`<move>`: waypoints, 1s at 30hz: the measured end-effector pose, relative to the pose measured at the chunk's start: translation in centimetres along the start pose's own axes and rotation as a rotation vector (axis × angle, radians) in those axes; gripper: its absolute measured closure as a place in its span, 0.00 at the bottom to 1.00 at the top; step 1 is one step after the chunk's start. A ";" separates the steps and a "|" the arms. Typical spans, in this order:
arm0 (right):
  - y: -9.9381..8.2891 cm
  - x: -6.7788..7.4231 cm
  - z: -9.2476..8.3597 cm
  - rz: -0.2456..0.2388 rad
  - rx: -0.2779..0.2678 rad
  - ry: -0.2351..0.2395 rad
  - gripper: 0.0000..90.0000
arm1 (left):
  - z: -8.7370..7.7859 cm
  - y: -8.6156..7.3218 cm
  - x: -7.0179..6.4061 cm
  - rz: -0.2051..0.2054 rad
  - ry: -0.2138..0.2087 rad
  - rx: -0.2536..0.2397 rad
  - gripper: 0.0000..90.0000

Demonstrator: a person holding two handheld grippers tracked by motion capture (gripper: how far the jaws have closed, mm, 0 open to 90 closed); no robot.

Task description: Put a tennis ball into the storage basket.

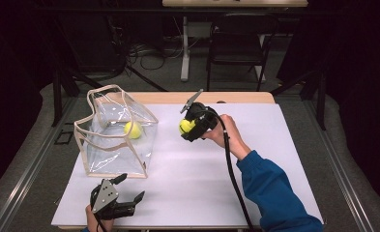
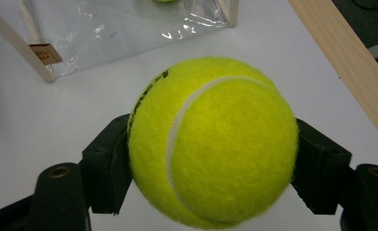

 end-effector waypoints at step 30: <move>2.6 0.0 -1.6 -0.015 -0.044 -0.009 0.29 | 0.0 0.0 -0.1 0.003 0.003 0.001 0.18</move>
Point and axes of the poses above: each handheld gripper's, and its own axes: z roughly forward along the jaws, y roughly out of its top, x roughly to its left, the point moved 5 cm from there along z, roughly forward along the jaws, and after that the axes turned 12 degrees about -y, right-handed, at the moved point
